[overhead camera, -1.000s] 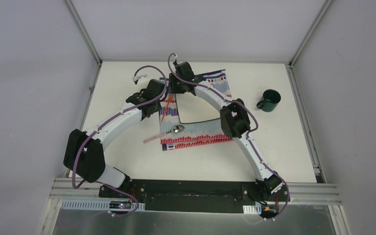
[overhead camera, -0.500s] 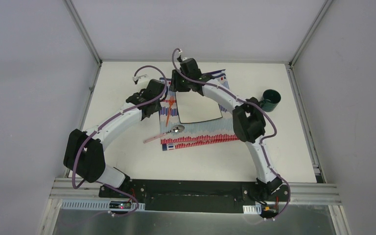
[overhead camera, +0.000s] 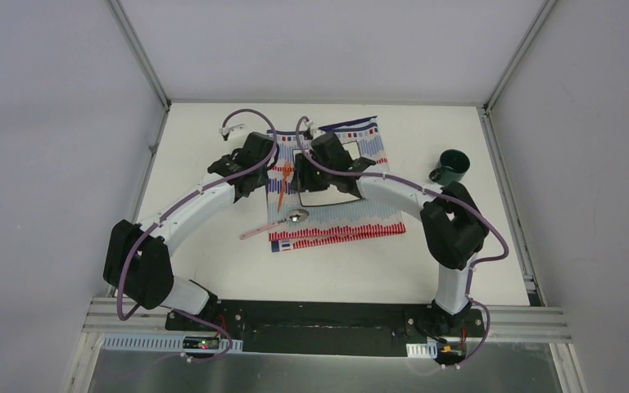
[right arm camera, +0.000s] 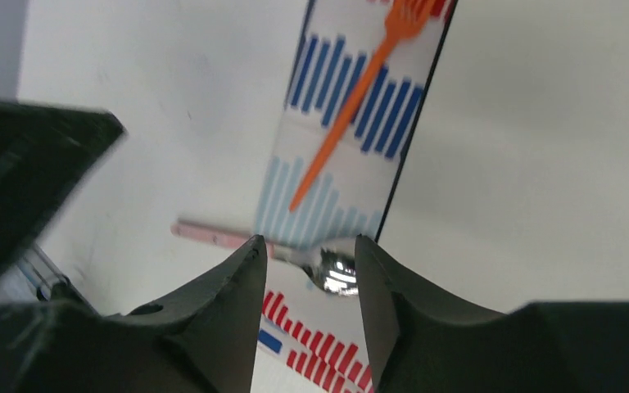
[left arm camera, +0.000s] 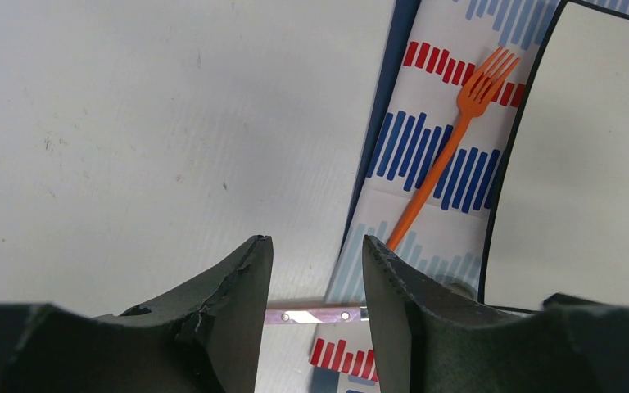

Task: Set the dinner table for one person
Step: Place the fork on the napkin.

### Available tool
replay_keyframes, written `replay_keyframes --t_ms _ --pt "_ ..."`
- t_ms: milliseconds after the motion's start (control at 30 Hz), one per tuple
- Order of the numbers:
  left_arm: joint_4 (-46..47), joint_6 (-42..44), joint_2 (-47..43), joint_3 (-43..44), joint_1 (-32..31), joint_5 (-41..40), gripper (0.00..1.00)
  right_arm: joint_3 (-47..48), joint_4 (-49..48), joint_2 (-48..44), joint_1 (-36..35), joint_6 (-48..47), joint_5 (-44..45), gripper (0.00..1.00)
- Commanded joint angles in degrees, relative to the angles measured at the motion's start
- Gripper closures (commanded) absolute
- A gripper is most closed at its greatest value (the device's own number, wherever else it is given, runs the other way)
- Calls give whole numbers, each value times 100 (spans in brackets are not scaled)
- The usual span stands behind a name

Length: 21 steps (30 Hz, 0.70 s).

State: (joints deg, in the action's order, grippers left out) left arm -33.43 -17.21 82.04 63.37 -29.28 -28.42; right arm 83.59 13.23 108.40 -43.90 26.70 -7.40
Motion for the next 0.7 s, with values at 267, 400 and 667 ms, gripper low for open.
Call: replay_keyframes --t_ms 267,400,667 --pt "-159 -89 -155 179 -17 -11 54 -1728 -1665 -520 -148 1135 -1044 51" --pt "-158 -97 -120 170 -17 2 54 -1944 -1754 -557 -251 1183 -920 50" --pt "-158 -98 -92 150 -17 -7 54 -2431 -2239 -635 -580 1626 -738 50"
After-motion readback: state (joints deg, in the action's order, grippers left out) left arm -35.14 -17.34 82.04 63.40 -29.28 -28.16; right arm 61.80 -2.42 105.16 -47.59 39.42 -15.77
